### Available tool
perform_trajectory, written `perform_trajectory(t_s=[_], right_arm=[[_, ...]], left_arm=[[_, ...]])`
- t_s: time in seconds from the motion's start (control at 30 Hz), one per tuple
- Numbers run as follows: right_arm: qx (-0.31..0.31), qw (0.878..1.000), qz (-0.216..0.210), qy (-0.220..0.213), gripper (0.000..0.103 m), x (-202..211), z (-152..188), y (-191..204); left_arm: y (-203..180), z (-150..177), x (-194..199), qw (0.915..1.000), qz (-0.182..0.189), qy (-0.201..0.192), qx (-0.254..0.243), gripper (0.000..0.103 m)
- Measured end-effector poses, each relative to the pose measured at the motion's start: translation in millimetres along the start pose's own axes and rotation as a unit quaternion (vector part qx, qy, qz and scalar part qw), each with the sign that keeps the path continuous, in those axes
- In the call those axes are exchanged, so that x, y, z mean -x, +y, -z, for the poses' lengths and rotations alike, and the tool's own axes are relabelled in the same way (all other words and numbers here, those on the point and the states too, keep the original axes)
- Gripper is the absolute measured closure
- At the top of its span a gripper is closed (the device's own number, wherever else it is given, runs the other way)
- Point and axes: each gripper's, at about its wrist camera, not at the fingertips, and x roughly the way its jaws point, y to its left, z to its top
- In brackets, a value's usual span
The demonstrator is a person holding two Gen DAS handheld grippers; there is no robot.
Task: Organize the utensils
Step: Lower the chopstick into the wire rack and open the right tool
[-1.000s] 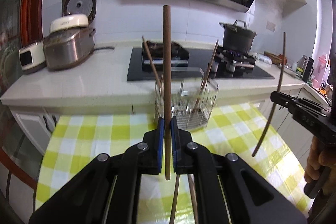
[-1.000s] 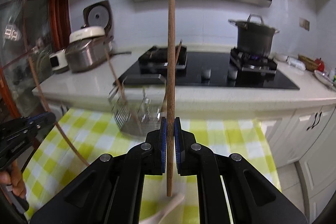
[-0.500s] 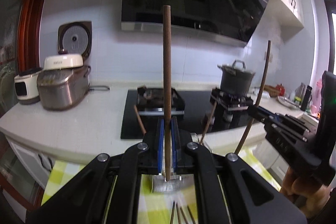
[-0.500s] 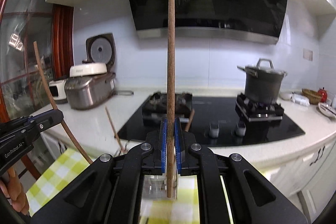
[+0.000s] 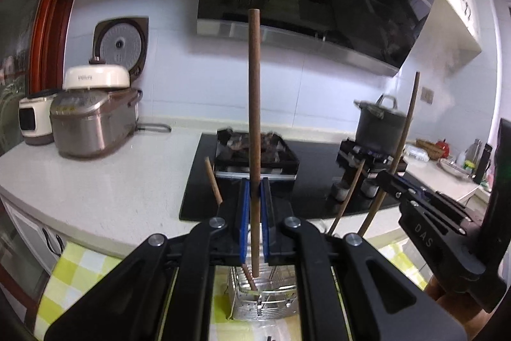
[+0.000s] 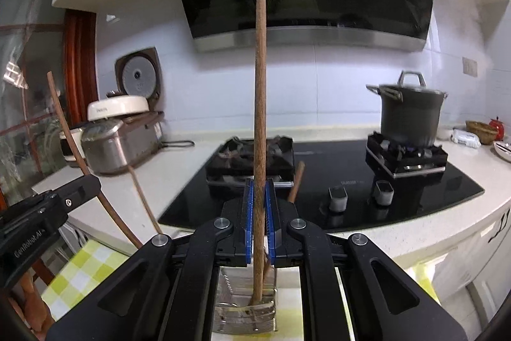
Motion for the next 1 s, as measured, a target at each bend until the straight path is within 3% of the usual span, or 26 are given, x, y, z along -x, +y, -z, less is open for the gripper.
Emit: perform_trajectory(t_s=[0.47,0.57,0.6,0.63,0.77,0.8,1.0], right_arm=[[0.001,0.999,0.014,0.04,0.093,-30.8,40.0,-6.9],[-0.001,0.999,0.017,0.046,0.092,-34.0,43.1,-10.1],[-0.003,0.999,0.016,0.048,0.091,-34.7,44.1,-11.2],[-0.004,0.999,0.014,0.05,0.089,-35.4,44.6,-11.9],[-0.002,0.999,0.019,0.043,0.054,-30.6,46.2,-12.4],[0.0,0.999,0.02,0.038,0.05,-28.4,45.8,-12.7],[-0.005,0.999,0.034,0.029,0.047,-11.9,45.3,-21.0]], left_arm=[[0.3,45.2,-50.9,0.9983,-0.023,0.053,-0.001,0.095],[1.4,47.0,-53.5,0.998,-0.027,0.058,-0.001,0.091],[2.0,47.7,-53.7,0.9979,-0.027,0.058,-0.002,0.083],[2.4,47.9,-53.3,0.9979,-0.027,0.059,-0.002,0.079],[2.5,49.9,-51.2,0.9978,-0.028,0.06,-0.002,0.074],[3.1,50.7,-50.2,0.9977,-0.03,0.06,-0.002,0.071],[8.1,54.9,-38.4,0.9976,-0.034,0.06,0.001,0.068]])
